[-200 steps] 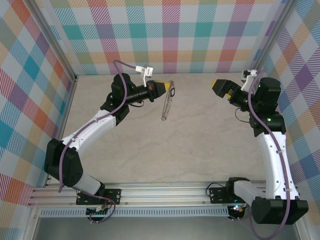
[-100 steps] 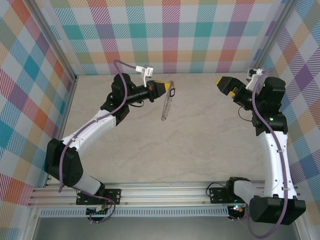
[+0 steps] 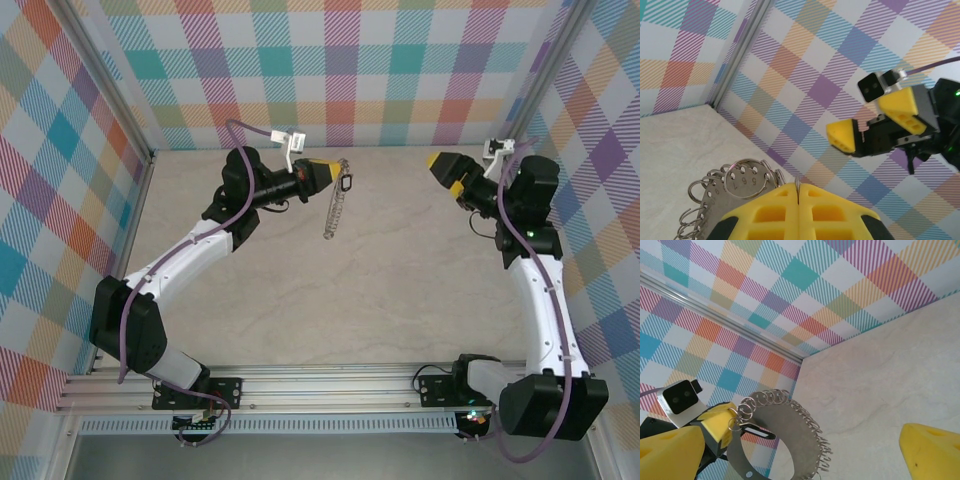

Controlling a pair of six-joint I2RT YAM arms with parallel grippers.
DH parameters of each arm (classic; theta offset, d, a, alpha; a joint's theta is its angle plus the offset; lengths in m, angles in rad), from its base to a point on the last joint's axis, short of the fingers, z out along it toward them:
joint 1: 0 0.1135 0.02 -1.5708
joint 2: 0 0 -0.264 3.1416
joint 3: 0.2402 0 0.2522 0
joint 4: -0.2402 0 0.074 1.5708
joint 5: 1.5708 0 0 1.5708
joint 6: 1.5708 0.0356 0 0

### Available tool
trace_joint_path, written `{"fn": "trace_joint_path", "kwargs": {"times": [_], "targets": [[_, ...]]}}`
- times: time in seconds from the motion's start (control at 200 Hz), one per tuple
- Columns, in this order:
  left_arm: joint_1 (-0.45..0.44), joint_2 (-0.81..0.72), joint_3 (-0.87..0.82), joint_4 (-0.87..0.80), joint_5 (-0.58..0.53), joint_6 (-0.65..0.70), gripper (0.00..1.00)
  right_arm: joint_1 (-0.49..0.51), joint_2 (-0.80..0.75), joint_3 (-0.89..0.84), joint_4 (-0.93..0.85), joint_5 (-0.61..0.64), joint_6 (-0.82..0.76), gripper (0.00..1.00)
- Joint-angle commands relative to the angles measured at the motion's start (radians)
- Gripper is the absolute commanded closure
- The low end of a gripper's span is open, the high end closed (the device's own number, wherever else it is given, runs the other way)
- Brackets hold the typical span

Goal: Put the keys on the keyring

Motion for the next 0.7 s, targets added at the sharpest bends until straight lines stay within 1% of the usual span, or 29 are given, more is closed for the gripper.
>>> {"fn": "trace_joint_path", "kwargs": {"times": [0.0,0.1,0.22,0.315,0.39,0.48,0.565,0.695], "targets": [[-0.011,0.012,-0.018,0.121,0.012,-0.046,1.0,0.032,0.012,-0.026,0.117,-0.032,0.056,0.0],[-0.011,0.025,-0.029,0.173,0.016,-0.084,1.0,0.099,0.032,-0.042,0.152,-0.008,0.053,0.0],[-0.011,0.031,-0.038,0.201,0.02,-0.101,1.0,0.202,0.078,-0.048,0.201,0.023,0.046,0.0],[-0.011,0.028,-0.046,0.208,0.028,-0.102,1.0,0.279,0.122,-0.052,0.27,0.045,0.046,0.01],[-0.011,0.024,-0.052,0.219,0.041,-0.107,1.0,0.32,0.153,-0.059,0.335,0.052,0.052,0.03],[-0.011,0.022,-0.055,0.232,0.06,-0.116,1.0,0.339,0.168,-0.073,0.403,0.053,0.058,0.05],[-0.011,0.022,-0.056,0.248,0.078,-0.125,1.0,0.341,0.159,-0.088,0.439,0.057,0.055,0.09],[-0.011,0.027,-0.06,0.284,0.098,-0.15,1.0,0.341,0.148,-0.107,0.467,0.043,0.051,0.21]]}}
